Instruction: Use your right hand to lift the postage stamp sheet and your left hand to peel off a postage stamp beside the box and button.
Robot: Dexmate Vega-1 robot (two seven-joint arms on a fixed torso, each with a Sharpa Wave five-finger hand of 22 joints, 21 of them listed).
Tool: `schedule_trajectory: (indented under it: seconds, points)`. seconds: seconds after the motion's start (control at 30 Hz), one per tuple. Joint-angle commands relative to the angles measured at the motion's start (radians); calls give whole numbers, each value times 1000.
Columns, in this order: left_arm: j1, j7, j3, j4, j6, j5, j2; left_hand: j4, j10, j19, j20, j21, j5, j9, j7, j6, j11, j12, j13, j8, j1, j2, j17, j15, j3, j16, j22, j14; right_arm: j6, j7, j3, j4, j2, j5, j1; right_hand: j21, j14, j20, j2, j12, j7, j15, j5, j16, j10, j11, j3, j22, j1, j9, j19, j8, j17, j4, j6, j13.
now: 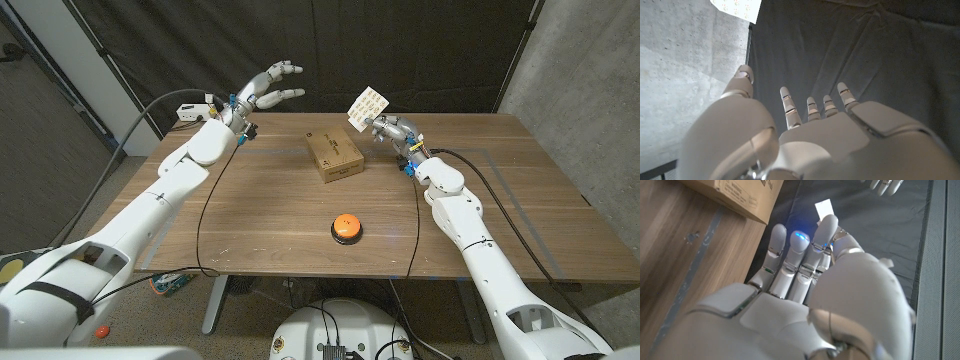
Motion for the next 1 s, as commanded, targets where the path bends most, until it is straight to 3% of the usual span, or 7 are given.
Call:
schedule_trajectory:
  seconds: [0.03,0.27,0.43,0.67,1.0]
  points:
    - [-30,137,78,-55,-14,168,38,-4,-5,-17,4,6,12,6,-3,11,-7,0,8,5,49,-8,-2,-13,3,7,-1,0,-72,-94,-29,-123,-43,-32,-41,11,14,-110,-7,7,24,-26,16,4,10,-2,11,6,-11,139,11,10,18,0,28,2]
    - [-43,243,113,-47,-45,233,23,0,-19,-13,9,1,14,12,-3,28,-19,-5,11,15,82,-11,-3,-18,3,1,-3,-16,-145,-128,-41,-213,-78,-64,-65,15,27,-111,-18,9,32,-25,39,8,18,1,27,12,-16,147,24,9,49,-3,34,0]
    - [-57,250,133,-31,-67,225,19,7,-20,-9,10,-5,16,18,-2,66,-17,-5,14,33,100,-16,-4,-20,-3,-2,-5,-24,-169,-148,-49,-250,-90,-86,-76,16,34,-111,-26,12,32,-25,52,10,17,1,38,22,-21,152,37,8,64,-3,37,4]
    - [-77,164,159,19,-112,130,-7,14,-13,1,10,-10,25,23,-1,103,-25,-1,18,50,106,-35,-5,-24,-23,0,-8,-22,-248,-196,-66,-327,-89,-127,-94,15,42,-111,-34,13,35,-25,69,13,22,1,52,28,-27,158,44,7,81,-4,41,3]
    - [-91,77,170,57,-142,74,-38,23,14,12,4,-18,31,31,-2,172,-51,10,24,81,131,-23,-6,-44,-31,7,-8,-7,-204,-250,-92,-338,-74,-190,-105,18,47,-111,-40,16,35,-25,86,14,24,1,67,38,-30,162,49,1,91,-5,42,6]
